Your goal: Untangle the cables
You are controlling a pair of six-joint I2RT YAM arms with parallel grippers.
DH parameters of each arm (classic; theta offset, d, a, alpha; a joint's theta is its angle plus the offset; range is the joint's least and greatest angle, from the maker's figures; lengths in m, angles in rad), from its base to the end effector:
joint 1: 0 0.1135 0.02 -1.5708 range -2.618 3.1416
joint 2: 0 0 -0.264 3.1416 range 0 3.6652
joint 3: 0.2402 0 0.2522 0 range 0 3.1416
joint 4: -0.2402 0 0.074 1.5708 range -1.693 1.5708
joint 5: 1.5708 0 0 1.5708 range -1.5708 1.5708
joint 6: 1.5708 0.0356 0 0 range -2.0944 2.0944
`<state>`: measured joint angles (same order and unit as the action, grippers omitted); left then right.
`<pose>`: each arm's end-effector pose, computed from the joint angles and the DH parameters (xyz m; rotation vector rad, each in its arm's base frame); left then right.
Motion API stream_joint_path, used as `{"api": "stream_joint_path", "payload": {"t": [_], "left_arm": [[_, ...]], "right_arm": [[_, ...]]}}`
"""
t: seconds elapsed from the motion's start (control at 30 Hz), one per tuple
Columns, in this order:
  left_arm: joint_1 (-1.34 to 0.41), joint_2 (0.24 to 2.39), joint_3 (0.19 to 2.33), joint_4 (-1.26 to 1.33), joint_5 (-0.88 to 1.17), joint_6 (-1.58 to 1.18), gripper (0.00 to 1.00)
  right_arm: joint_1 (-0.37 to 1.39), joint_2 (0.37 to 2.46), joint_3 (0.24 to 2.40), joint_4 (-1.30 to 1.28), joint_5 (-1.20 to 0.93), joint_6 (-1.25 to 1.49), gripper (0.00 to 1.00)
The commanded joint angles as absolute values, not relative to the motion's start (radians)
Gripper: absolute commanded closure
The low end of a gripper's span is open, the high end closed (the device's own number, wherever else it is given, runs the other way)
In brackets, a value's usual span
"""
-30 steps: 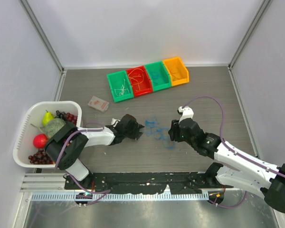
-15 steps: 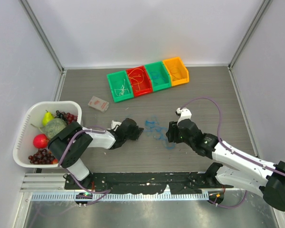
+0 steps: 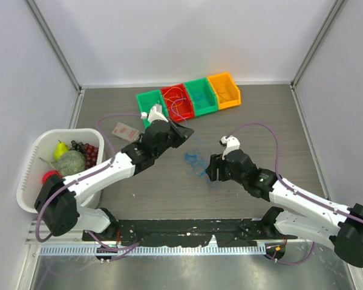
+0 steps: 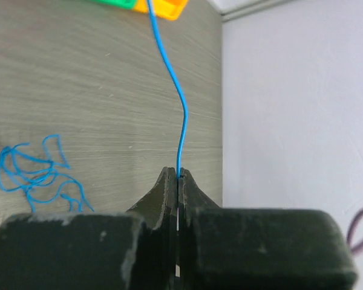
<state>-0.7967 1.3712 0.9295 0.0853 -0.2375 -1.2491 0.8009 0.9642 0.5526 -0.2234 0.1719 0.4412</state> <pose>0.2273 -0.2205 0.2839 -0.6358 1.9923 -1.1065 0.1476 0.1435 0.2227 -0.3046 2.2204 0.5015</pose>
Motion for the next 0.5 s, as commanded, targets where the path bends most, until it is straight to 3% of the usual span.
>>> {"api": "stream_joint_path", "payload": {"t": [0.0, 0.17, 0.33, 0.47], "left_arm": [[-0.825, 1.307, 1.103, -0.078, -0.177, -0.974, 1.00], [-0.827, 1.315, 1.300, -0.212, -0.054, -0.907, 1.00], [-0.828, 1.292, 1.439, -0.282, -0.028, -0.867, 1.00], [-0.828, 1.281, 1.563, -0.322, -0.005, -0.825, 1.00]], "right_arm": [[0.798, 0.868, 0.601, -0.097, 0.123, 0.370, 0.34], [0.796, 0.807, 0.584, 0.076, 0.015, 0.321, 0.33], [0.796, 0.864, 0.689, 0.046, 0.193, 0.339, 0.33], [0.796, 0.899, 0.718, 0.084, 0.193, 0.350, 0.34]]}}
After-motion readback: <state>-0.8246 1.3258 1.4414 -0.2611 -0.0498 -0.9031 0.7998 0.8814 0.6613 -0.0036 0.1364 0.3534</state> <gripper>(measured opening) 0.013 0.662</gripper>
